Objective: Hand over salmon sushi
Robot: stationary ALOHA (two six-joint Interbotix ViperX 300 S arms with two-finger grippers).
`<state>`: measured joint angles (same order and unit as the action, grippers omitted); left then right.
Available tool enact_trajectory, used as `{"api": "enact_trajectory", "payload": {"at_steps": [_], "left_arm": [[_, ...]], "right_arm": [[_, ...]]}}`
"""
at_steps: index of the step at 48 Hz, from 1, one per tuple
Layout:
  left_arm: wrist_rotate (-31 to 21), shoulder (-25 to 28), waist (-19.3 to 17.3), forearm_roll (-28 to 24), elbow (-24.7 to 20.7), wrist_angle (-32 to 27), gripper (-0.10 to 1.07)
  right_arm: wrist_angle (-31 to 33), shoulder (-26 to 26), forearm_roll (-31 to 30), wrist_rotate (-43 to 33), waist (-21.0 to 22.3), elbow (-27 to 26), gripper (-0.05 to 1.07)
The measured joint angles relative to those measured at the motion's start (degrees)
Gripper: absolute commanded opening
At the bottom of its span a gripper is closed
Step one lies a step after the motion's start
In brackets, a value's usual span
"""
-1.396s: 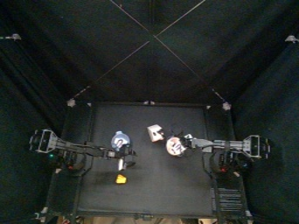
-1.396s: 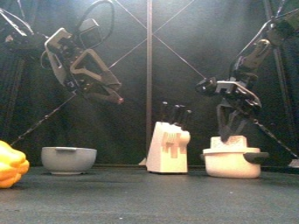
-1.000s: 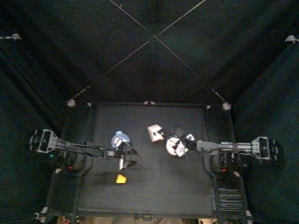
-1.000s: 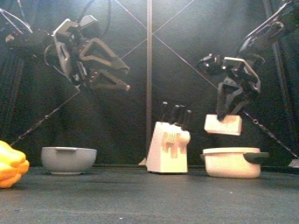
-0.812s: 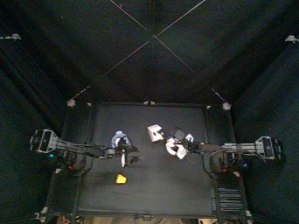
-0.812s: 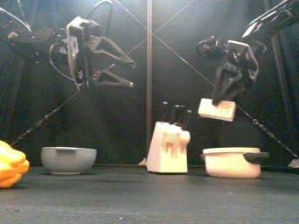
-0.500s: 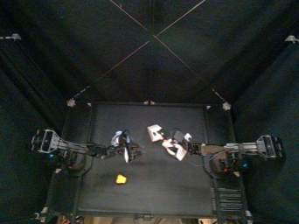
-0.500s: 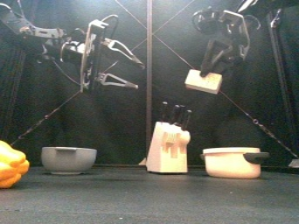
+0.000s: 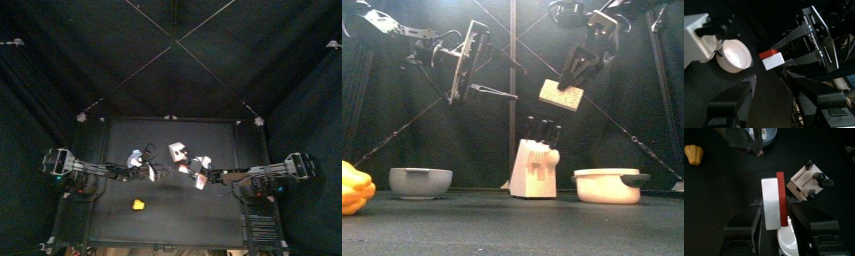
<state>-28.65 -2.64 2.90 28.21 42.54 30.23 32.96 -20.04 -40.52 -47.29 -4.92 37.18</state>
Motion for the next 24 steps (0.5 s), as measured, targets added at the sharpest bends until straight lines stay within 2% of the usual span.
{"api": "enact_trajectory", "payload": {"at_steps": [12,24], "left_arm": [[-5.0,2.9,-0.2,-6.2,-2.6,-0.4,0.88],[-5.8,3.1,-1.0,-7.4,-2.6,-0.3,0.88]], "right_arm": [[-1.3,1.8,-0.4,0.0,0.0,-0.2,0.65],[-1.8,2.3,-0.4,0.0,-1.0,-0.4,0.65]]}}
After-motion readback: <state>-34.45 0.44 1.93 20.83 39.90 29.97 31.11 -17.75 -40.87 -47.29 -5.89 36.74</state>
